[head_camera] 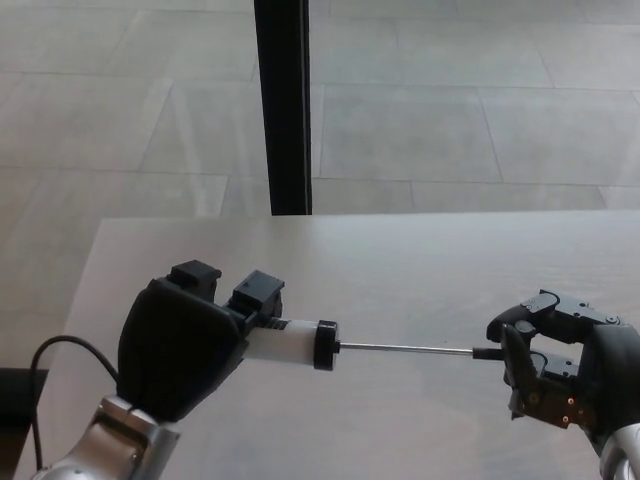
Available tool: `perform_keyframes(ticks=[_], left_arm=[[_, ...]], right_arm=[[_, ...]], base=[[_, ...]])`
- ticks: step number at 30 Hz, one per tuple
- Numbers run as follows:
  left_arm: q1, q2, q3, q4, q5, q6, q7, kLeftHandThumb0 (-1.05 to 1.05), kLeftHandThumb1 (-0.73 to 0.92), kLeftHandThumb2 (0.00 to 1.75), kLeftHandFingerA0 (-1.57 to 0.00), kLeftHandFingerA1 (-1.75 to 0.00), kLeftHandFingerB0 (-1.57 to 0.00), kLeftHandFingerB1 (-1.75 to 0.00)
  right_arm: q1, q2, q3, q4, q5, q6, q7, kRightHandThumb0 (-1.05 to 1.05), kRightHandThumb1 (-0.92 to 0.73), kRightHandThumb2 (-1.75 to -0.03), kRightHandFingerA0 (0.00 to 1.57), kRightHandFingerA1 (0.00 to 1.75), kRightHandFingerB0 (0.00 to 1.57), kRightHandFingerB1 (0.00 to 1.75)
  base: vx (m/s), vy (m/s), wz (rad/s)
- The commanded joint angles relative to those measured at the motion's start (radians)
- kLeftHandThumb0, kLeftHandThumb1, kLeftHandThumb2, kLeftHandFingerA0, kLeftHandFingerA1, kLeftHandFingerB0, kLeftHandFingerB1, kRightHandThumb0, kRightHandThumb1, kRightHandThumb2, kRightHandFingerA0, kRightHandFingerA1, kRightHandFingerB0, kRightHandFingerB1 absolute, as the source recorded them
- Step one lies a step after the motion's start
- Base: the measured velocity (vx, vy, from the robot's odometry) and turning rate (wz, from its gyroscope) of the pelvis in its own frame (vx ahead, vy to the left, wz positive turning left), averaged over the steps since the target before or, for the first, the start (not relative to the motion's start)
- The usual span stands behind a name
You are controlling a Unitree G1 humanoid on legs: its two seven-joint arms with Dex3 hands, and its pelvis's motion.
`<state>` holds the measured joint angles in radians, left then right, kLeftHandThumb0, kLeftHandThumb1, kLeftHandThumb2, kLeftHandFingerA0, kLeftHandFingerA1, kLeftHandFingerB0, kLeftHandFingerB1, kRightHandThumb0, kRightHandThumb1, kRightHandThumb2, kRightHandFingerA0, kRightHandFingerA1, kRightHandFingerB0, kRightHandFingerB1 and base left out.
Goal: The robot uses its left hand to lift the air pump kept on the middle of the desk and use the right hand to pull out the handle
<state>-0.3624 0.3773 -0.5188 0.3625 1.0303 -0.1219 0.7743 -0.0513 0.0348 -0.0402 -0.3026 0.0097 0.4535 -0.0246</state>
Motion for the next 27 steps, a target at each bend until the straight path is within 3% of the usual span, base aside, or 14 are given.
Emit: perform_keyframes(ticks=[1, 4, 5, 6, 7, 8, 9, 10, 12, 15, 16, 19, 23, 27], left_arm=[[0.033, 0.039, 0.025, 0.014, -0.016, -0.015, -0.009, -0.26, 0.42, 1.11, -0.92, -1.75, -0.72, -1.45], [0.039, 0.034, 0.025, 0.009, -0.011, -0.011, -0.013, -0.29, 0.46, 1.11, -0.92, -1.75, -0.75, -1.34], [0.043, 0.034, 0.024, -0.003, -0.007, -0.002, -0.027, -0.36, 0.49, 1.12, -1.16, -1.33, -0.84, -1.1], [0.041, 0.033, 0.022, 0.001, -0.004, -0.003, -0.022, -0.29, 0.51, 1.1, -0.94, -1.75, -0.73, -1.31], [0.042, 0.029, 0.022, -0.002, -0.01, -0.007, -0.028, -0.3, 0.48, 1.08, -0.91, -1.75, -0.73, -1.33], [0.042, 0.022, 0.021, -0.003, -0.014, -0.009, -0.031, -0.29, 0.47, 1.06, -0.9, -1.75, -0.73, -1.35], [0.042, 0.021, 0.021, -0.003, -0.014, -0.01, -0.031, -0.29, 0.47, 1.06, -0.9, -1.75, -0.73, -1.35], [0.044, 0.015, 0.021, -0.006, -0.014, -0.007, -0.034, -0.29, 0.47, 1.06, -0.89, -1.75, -0.73, -1.36], [0.062, -0.019, 0.022, -0.04, -0.03, 0.038, -0.109, -0.31, 0.54, 1.03, -0.87, -1.75, -0.69, -1.42], [0.088, -0.06, 0.032, -0.093, -0.04, 0.127, -0.235, -0.35, 0.59, 1.01, -0.85, -1.75, -0.68, -1.42], [0.103, -0.099, 0.037, -0.106, -0.056, 0.196, -0.322, -0.29, 0.6, 0.95, -0.85, -1.72, -0.78, -1.18], [0.118, -0.136, 0.041, -0.128, -0.061, 0.289, -0.455, -0.28, 0.61, 1.03, -0.87, -1.75, -0.73, -1.26], [0.124, -0.198, 0.037, -0.118, -0.049, 0.426, -0.608, -0.18, 0.57, 0.85, -1.0, -1.72, -0.75, -1.23], [0.111, -0.236, 0.007, -0.068, 0.009, 0.514, -0.701, -0.32, 0.66, 0.76, -0.89, -1.58, -0.82, -0.91]], right_arm=[[0.011, -0.013, -0.021, -0.002, -0.001, -0.017, -0.013, -0.16, -0.46, -1.16, 1.04, 1.75, 0.89, 1.28], [0.016, -0.016, -0.018, 0.002, 0.0, -0.026, -0.006, -0.24, -0.48, -1.13, 1.3, 1.41, 0.94, 1.12], [0.016, -0.018, -0.016, 0.002, 0.0, -0.027, -0.003, -0.24, -0.47, -1.14, 1.29, 1.39, 0.94, 1.1], [0.017, -0.017, -0.014, 0.002, -0.002, -0.028, -0.003, -0.18, -0.47, -1.12, 1.0, 1.73, 0.9, 1.2], [0.021, -0.016, -0.016, 0.007, 0.005, -0.045, 0.003, -0.18, -0.51, -1.04, 1.0, 1.64, 0.84, 0.98], [0.03, -0.054, 0.012, 0.014, -0.018, -0.064, 0.037, -0.4, -0.67, -0.6, 0.91, 1.08, 0.43, 0.49], [0.031, -0.059, 0.016, 0.015, -0.02, -0.067, 0.041, -0.4, -0.67, -0.6, 0.91, 1.08, 0.43, 0.49], [0.036, -0.08, 0.026, 0.025, -0.013, -0.091, 0.07, -0.61, -0.48, -0.85, 0.31, 0.65, 0.03, 0.25], [0.042, -0.155, 0.064, 0.034, -0.002, -0.094, 0.163, -0.98, -0.55, -0.84, 0.0, 0.01, 0.0, 0.0], [0.034, -0.192, 0.082, 0.039, 0.012, -0.086, 0.191, -1.05, -0.61, -0.9, 0.0, 0.22, 0.0, 0.01], [0.039, -0.199, 0.082, 0.035, 0.021, -0.08, 0.199, -0.97, -0.55, -0.72, 0.0, 0.0, 0.0, 0.0], [0.042, -0.201, 0.084, 0.037, 0.017, -0.087, 0.198, -1.01, -0.65, -0.61, 0.0, 0.0, 0.0, 0.0], [0.044, -0.204, 0.081, 0.055, -0.003, -0.129, 0.183, -1.05, -0.78, -0.65, 0.0, 0.0, 0.0, 0.0], [0.033, -0.179, 0.059, 0.057, -0.004, -0.129, 0.144, -1.03, -0.78, -0.87, 0.0, 0.0, 0.0, 0.0]], base=[[0.0, 0.0, 0.0], [0.0, 0.0, 0.0], [0.0, 0.0, 0.0], [0.0, 0.0, 0.0], [0.0, 0.0, 0.0], [0.0, 0.0, 0.0], [0.0, 0.0, 0.0], [0.0, 0.0, 0.0], [0.0, 0.0, 0.0], [0.0, 0.0, 0.0], [0.0, 0.0, 0.0], [0.0, 0.0, 0.0], [0.0, 0.0, 0.0], [0.0, 0.0, 0.0]])
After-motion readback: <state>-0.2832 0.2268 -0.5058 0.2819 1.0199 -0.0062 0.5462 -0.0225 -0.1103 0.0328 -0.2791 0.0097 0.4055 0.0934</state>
